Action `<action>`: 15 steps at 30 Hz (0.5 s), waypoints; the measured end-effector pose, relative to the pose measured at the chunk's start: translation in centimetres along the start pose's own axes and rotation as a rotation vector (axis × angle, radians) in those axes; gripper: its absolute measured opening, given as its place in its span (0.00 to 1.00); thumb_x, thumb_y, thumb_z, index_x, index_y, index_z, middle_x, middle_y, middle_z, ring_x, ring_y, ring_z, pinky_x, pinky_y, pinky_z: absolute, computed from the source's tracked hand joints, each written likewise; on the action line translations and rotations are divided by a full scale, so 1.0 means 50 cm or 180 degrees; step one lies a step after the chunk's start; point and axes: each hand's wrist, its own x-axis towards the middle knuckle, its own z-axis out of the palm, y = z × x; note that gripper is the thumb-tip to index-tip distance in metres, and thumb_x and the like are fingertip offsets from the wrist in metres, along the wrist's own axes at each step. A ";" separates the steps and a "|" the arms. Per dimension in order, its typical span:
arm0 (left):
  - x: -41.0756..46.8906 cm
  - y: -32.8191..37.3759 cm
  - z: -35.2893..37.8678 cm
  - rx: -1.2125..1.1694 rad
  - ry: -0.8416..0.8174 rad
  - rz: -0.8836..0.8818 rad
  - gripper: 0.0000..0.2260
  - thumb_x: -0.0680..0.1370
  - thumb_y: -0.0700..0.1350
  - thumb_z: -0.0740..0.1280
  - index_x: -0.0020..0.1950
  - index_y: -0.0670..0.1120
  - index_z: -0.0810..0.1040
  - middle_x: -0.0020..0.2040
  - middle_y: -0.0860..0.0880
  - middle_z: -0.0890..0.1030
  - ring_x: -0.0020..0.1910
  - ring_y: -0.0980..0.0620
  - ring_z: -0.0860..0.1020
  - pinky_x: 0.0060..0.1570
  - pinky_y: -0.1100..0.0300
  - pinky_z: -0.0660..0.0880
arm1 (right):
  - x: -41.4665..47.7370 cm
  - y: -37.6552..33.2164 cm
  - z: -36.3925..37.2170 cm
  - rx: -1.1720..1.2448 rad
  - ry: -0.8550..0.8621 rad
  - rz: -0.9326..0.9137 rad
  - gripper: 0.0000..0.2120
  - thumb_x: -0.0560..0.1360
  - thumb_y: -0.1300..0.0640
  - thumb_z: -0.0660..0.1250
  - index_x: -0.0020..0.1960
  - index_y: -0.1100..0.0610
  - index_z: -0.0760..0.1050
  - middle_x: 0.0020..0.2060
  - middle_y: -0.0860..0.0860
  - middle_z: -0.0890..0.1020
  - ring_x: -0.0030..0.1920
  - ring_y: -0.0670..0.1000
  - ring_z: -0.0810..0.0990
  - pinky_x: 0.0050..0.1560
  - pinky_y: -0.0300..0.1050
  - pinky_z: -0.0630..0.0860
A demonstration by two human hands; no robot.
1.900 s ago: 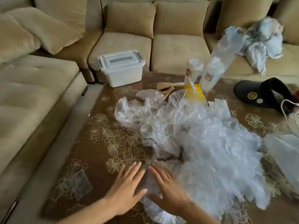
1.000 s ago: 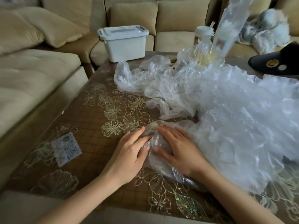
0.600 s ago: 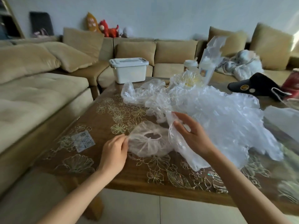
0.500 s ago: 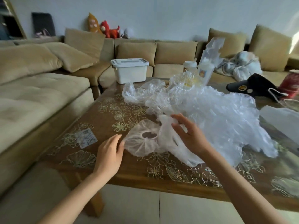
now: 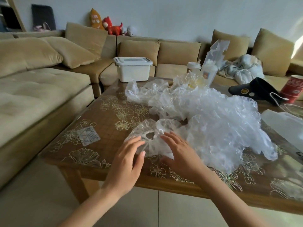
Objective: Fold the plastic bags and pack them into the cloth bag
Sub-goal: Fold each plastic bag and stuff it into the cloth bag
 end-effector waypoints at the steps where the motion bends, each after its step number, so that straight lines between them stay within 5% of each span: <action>1: 0.000 0.001 -0.006 -0.0107 0.0046 -0.0034 0.22 0.78 0.55 0.54 0.65 0.46 0.74 0.65 0.58 0.70 0.66 0.74 0.60 0.65 0.77 0.55 | 0.004 0.001 0.007 0.0159 0.0211 0.0011 0.25 0.79 0.52 0.62 0.74 0.51 0.60 0.75 0.48 0.60 0.76 0.49 0.52 0.76 0.46 0.50; 5: 0.011 0.018 -0.037 -0.1006 0.0088 -0.0607 0.18 0.74 0.60 0.57 0.60 0.56 0.73 0.61 0.65 0.73 0.62 0.69 0.70 0.60 0.75 0.65 | 0.017 -0.003 0.015 0.0995 0.1021 0.0228 0.16 0.80 0.61 0.57 0.66 0.55 0.74 0.68 0.45 0.70 0.72 0.48 0.63 0.71 0.49 0.64; 9: 0.029 0.030 -0.058 -0.2484 -0.0139 -0.1482 0.18 0.76 0.59 0.64 0.61 0.51 0.76 0.59 0.53 0.80 0.60 0.57 0.76 0.61 0.60 0.72 | 0.020 -0.066 -0.025 0.2828 0.1684 0.0505 0.14 0.78 0.49 0.58 0.61 0.40 0.74 0.59 0.40 0.77 0.56 0.48 0.79 0.53 0.41 0.74; 11: 0.040 0.034 -0.065 -0.3399 -0.0349 -0.1996 0.24 0.72 0.58 0.65 0.63 0.47 0.75 0.60 0.47 0.80 0.60 0.51 0.78 0.61 0.54 0.74 | 0.015 -0.101 -0.050 0.3670 0.2011 0.0333 0.13 0.79 0.54 0.58 0.59 0.49 0.77 0.56 0.45 0.82 0.58 0.46 0.79 0.56 0.39 0.74; 15: 0.060 0.029 -0.088 -0.3972 -0.0466 -0.2270 0.47 0.51 0.65 0.79 0.65 0.49 0.71 0.61 0.49 0.79 0.58 0.53 0.79 0.57 0.57 0.77 | 0.016 -0.152 -0.088 0.5826 0.1045 0.0328 0.12 0.79 0.60 0.58 0.58 0.63 0.76 0.58 0.56 0.80 0.62 0.57 0.76 0.62 0.54 0.73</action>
